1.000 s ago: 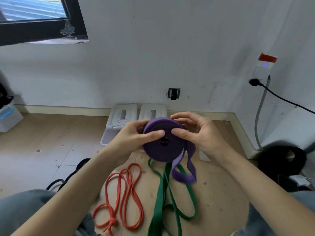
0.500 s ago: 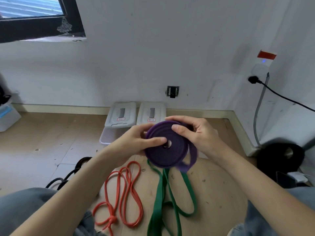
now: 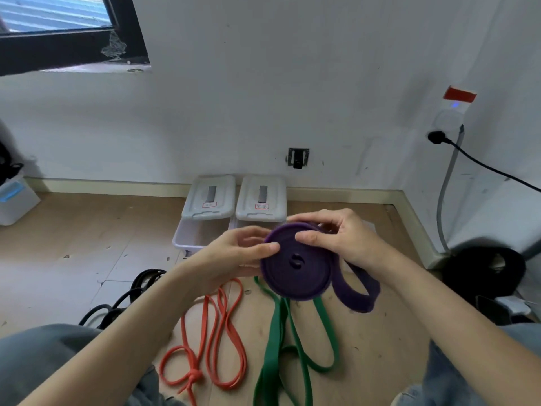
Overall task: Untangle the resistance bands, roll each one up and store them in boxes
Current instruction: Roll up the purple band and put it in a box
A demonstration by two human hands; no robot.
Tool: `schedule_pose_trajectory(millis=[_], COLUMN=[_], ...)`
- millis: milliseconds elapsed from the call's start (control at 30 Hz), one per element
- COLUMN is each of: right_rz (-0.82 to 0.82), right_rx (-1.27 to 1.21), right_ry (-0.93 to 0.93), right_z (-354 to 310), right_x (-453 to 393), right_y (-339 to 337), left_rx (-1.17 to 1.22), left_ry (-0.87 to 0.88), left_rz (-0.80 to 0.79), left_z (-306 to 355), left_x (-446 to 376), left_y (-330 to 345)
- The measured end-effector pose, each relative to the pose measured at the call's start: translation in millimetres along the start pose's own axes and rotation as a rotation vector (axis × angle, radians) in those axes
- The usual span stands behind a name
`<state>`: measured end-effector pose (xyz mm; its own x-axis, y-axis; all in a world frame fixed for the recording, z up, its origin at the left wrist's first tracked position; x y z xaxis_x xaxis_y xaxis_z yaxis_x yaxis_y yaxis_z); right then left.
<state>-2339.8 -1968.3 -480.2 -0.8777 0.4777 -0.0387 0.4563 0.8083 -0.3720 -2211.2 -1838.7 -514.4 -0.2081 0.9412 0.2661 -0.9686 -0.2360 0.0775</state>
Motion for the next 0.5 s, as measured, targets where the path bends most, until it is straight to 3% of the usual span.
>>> schedule_pose_trajectory(millis=[133,233,400,500], right_rz=[-0.015,0.093,0.111,0.065], right_rx=[-0.037,-0.137,-0.202,-0.148], right_ry=[0.000,0.013,0.153,0.222], right_z=[1.4,4.1,16.7,21.4], right_x=[6.5,5.1,-2.8,-3.2], right_y=[9.6,8.6,17.2,15.4], left_rx=[-0.099,-0.069,0.095,0.048], left_ry=[0.054,0.079,0.074,-0.018], left_rz=[-0.042,0.073,0.272,0.177], left_z=[1.9,3.9,-1.5,-6.7], left_x=[2.3,3.9,3.3,4.4], left_y=[6.4,1.2,-9.6,-9.5])
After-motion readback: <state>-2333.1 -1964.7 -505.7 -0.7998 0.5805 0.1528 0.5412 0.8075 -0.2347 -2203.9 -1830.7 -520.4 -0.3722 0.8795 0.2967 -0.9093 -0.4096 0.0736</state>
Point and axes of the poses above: each hand's wrist, its own x-axis away from the middle knuckle, its own y-axis out of the palm, z = x × y, the point moved 4 cm from there along -x, towards the middle knuckle
